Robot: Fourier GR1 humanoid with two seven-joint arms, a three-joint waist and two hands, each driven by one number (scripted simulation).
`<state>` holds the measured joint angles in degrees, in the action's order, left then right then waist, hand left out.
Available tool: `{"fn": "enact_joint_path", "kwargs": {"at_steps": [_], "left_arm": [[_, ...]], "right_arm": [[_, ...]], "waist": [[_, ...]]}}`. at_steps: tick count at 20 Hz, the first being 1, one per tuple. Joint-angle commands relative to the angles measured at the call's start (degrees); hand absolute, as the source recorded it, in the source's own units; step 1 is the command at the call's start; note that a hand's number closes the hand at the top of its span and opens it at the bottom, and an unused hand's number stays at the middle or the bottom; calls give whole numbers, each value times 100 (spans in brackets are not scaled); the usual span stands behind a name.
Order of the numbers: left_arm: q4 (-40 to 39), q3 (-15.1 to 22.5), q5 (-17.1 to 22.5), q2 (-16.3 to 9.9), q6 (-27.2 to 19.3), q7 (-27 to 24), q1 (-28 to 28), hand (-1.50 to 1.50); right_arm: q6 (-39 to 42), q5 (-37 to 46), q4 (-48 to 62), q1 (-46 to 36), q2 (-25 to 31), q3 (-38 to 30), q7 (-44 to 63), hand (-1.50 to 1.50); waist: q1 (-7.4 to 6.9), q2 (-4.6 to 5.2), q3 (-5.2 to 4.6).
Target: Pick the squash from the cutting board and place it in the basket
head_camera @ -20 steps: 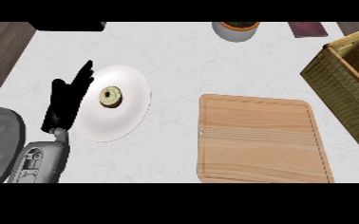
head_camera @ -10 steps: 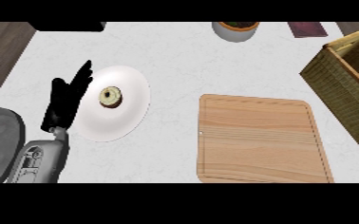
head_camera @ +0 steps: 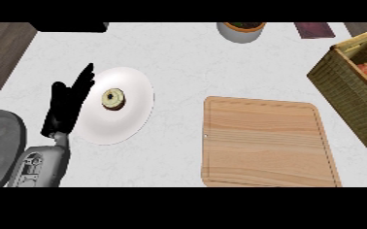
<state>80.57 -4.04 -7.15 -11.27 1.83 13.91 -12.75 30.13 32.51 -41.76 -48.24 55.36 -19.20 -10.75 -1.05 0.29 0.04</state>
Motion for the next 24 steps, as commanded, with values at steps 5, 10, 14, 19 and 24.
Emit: {"fn": "enact_joint_path", "kwargs": {"at_steps": [5, 10, 14, 19, 24], "left_arm": [[-29, -84, 47, -60, 91, 21, 47, 0], [-225, -98, 9, -39, 68, -148, -61, 0], [-98, -54, -24, 47, -15, -35, -56, 0], [-28, 52, -118, 164, -95, -216, 147, 0], [36, -67, 27, -17, 97, -4, 11, 0]], "right_arm": [[-736, -453, 438, -228, -308, -642, -114, -150], [-1133, -644, 1030, -531, 262, -1169, -215, -150], [-1206, -861, 1477, -369, 770, -1618, 88, -150], [-900, -1109, 2326, 76, 1488, -2076, -320, -150], [-374, -1241, 2868, 547, 2153, -2335, -796, -150]], "waist": [[33, -19, -2], [-15, 18, 1], [13, 10, 3], [10, 34, 17], [9, 51, 43]]}}
